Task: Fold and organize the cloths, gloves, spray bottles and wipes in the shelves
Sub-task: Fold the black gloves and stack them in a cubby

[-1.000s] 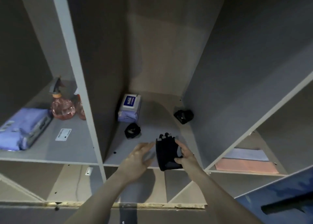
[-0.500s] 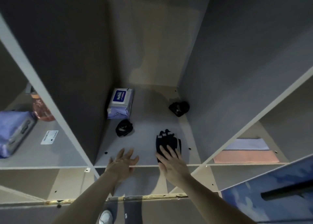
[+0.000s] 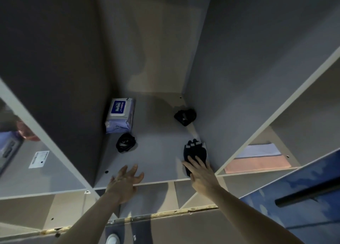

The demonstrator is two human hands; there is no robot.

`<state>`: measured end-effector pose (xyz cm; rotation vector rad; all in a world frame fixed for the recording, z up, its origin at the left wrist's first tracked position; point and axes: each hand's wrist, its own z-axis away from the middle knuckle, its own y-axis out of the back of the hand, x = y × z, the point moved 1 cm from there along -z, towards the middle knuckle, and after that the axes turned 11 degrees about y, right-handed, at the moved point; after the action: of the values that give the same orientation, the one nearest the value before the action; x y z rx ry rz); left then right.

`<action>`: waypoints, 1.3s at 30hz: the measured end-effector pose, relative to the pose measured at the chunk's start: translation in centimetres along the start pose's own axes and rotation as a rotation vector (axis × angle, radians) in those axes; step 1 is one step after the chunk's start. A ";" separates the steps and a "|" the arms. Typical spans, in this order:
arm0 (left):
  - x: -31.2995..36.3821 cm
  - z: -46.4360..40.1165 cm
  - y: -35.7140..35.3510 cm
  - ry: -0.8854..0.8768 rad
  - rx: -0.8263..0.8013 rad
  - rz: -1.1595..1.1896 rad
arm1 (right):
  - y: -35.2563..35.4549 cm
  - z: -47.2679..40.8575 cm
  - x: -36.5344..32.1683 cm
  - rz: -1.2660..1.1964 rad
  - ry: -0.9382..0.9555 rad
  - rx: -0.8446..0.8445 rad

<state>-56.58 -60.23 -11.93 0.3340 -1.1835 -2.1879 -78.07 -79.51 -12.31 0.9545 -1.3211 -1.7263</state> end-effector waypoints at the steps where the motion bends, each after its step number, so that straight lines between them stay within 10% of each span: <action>1: 0.0 0.0 0.1 -0.001 -0.006 -0.001 | 0.0 0.0 0.0 -0.007 -0.007 0.003; 14: 0.1 0.2 1.1 -0.010 -0.082 -0.020 | 0.0 -0.7 1.1 -0.002 0.001 -0.136; 25: -0.7 -1.3 1.2 -0.010 0.053 -0.101 | 7.3 -10.2 2.4 -0.224 -0.047 0.204; 39: -1.6 -2.2 2.0 -0.031 -0.110 -0.023 | 8.4 -18.3 7.0 -0.020 -0.219 -0.126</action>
<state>-53.46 -61.48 -11.61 0.2691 -1.0760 -2.2752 -63.88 -94.95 -8.39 0.7252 -1.3240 -1.9487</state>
